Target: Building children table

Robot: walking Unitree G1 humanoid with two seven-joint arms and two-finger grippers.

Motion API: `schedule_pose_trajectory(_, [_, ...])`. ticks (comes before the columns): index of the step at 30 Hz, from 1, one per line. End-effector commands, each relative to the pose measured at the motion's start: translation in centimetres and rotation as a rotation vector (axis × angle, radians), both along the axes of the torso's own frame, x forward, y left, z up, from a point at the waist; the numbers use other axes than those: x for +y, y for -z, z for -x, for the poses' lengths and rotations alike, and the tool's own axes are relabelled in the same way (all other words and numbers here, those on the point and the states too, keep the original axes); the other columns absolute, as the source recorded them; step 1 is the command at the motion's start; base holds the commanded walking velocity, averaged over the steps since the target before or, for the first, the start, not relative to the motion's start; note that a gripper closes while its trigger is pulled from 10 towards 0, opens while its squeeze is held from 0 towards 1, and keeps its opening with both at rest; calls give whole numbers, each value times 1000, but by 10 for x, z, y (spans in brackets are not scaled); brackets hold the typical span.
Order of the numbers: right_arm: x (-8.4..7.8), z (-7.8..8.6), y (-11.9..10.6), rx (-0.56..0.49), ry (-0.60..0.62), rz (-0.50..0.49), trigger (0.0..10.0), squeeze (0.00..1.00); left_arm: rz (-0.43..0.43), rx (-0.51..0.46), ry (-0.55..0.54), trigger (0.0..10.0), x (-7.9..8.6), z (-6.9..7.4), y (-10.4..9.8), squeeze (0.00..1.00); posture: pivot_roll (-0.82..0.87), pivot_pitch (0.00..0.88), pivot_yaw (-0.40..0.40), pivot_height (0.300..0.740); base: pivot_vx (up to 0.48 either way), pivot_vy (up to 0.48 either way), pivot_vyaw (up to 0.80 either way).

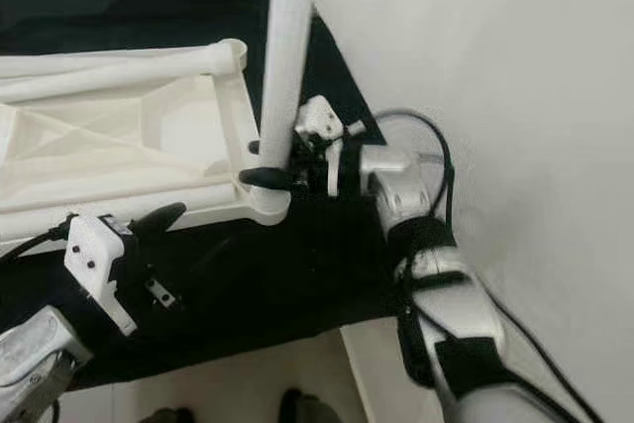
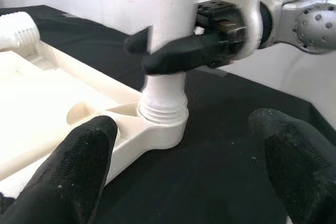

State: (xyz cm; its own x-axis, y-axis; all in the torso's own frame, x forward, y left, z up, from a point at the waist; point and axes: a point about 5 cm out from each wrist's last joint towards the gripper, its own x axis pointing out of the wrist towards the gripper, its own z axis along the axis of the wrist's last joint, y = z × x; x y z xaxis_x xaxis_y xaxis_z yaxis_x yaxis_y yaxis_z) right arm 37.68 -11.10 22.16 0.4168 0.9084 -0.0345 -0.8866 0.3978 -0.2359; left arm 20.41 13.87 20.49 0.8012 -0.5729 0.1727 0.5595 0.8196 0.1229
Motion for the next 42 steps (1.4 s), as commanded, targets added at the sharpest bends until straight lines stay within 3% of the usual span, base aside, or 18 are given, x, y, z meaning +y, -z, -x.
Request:
schedule_pose_trajectory(1, [-15, -4, 29, 70, 229, 50, 0, 0, -11, 5, 21, 10000, -2, 4, 1, 0, 140, 220, -154, 740, 0, 0, 0])
schedule_pose_trajectory(2, [-15, -4, 29, 70, 229, 50, 0, 0, -11, 5, 21, 10000, -2, 4, 1, 0, 140, 220, -154, 740, 0, 0, 0])
schedule_pose_trajectory(3, [-6, 18, 75, 215, 472, -9, 0, 0, -13, 10, 24, 10000, -2, 4, 1, 0, 165, 226, -135, 740, 0, 0, 0])
schedule_pose_trajectory(4, [-6, 18, 75, 215, 472, -9, 0, 0, -13, 10, 24, 10000, -2, 4, 1, 0, 165, 226, -135, 740, 0, 0, 0])
schedule_pose_trajectory(7, [-1, 40, 95, 251, 726, -22, 0, 0, -10, 19, 29, 10000, 1, 3, 2, 0, 127, 204, -107, 740, 0, 0, 0])
schedule_pose_trajectory(13, [0, 25, 78, 200, 701, -28, 0, 0, -4, 19, 33, 10000, 0, 0, 3, 0, 140, 200, -122, 740, 0, 0, 0])
schedule_pose_trajectory(14, [1, 21, 73, 178, 672, -9, 10000, 0, -4, 17, 28, 10000, 0, 0, 3, 0, 139, 197, -119, 740, 0, 0, 0])
schedule_pose_trajectory(18, [5, 18, 64, 155, 612, -14, 10000, 0, -6, 14, 23, 10000, 2, -1, 3, 0, 138, 193, -117, 740, 0, 0, 0])
schedule_pose_trajectory(19, [7, 17, 60, 157, 559, -23, 10000, 1000, -6, 11, 25, 10000, 2, -2, 2, 0, 127, 186, -111, 740, 0, 0, 0])
schedule_pose_trajectory(24, [12, 17, 30, 90, 402, -122, 10000, 1000, -3, 10, 37, 10000, -1, -4, 3, 0, 121, 181, -108, 740, 0, 0, 0])
schedule_pose_trajectory(25, [11, 17, 14, 55, 292, -144, 10000, 620, 0, 10, 42, 10000, -2, -5, 3, 0, 120, 174, -109, 740, 0, 0, 0])
schedule_pose_trajectory(27, [11, 17, 14, 55, 292, -144, 10000, 620, 0, 10, 42, 10000, -2, -5, 3, 0, 120, 174, -109, 740, 0, 0, 0])
schedule_pose_trajectory(28, [9, 18, -2, -8, 166, -131, 10000, 0, 2, 9, 45, 10000, -3, -5, 3, 0, 120, 171, -112, 740, 0, 0, 0])
schedule_pose_trajectory(31, [4, 14, -27, -60, -47, -82, 10000, 0, 8, 6, 50, 10000, -5, -5, 3, 0, 135, 169, -114, 740, 0, 0, 0])
schedule_pose_trajectory(38, [2, 12, -35, -39, -180, -47, 10000, 0, 7, 4, 49, 10000, -5, -4, 2, 0, 145, 173, -119, 740, 0, 0, 0])
schedule_pose_trajectory(39, [2, 12, -36, -20, -221, -40, 1451, 0, 7, 4, 47, 10000, -4, -5, 1, 0, 143, 172, -115, 740, 0, 0, 0])
schedule_pose_trajectory(41, [2, 12, -36, -7, -246, -36, 1451, 0, 6, 4, 44, 10000, -3, -5, 1, 0, 140, 173, -114, 740, 0, 0, 0])
schedule_pose_trajectory(42, [2, 12, -36, 5, -273, -28, 0, 0, 1, 2, 43, 10000, -1, -6, 1, 0, 135, 174, -109, 740, 0, 0, 0])
